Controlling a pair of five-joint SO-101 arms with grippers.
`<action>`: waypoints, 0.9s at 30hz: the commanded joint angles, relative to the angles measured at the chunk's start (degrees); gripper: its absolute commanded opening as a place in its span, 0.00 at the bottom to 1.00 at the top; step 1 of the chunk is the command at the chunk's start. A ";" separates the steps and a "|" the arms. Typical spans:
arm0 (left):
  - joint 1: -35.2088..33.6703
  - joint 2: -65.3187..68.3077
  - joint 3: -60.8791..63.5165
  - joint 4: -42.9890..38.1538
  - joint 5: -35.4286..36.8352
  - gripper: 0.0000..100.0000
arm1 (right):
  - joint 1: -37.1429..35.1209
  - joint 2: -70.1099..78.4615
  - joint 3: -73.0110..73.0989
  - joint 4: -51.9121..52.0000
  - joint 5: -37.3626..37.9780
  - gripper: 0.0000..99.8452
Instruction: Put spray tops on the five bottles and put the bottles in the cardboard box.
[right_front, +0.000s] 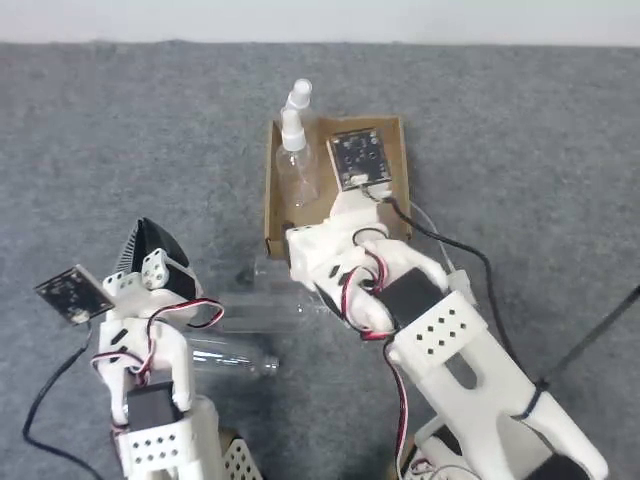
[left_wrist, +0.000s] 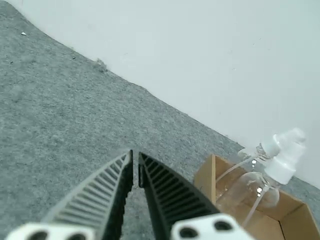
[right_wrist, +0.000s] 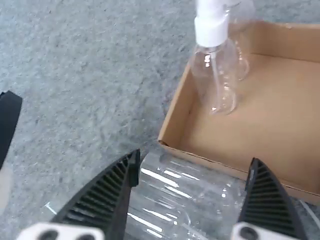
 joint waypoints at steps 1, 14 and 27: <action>-0.18 -1.05 -0.75 -1.76 -0.53 0.02 | -1.89 -2.51 -3.78 0.40 -2.73 0.29; -0.18 -1.05 -0.75 -1.76 -0.53 0.02 | -7.52 -2.42 -9.41 9.36 -10.46 0.29; -0.09 -1.05 -0.75 -1.76 -0.53 0.02 | -8.04 5.93 -13.36 10.51 -13.98 0.29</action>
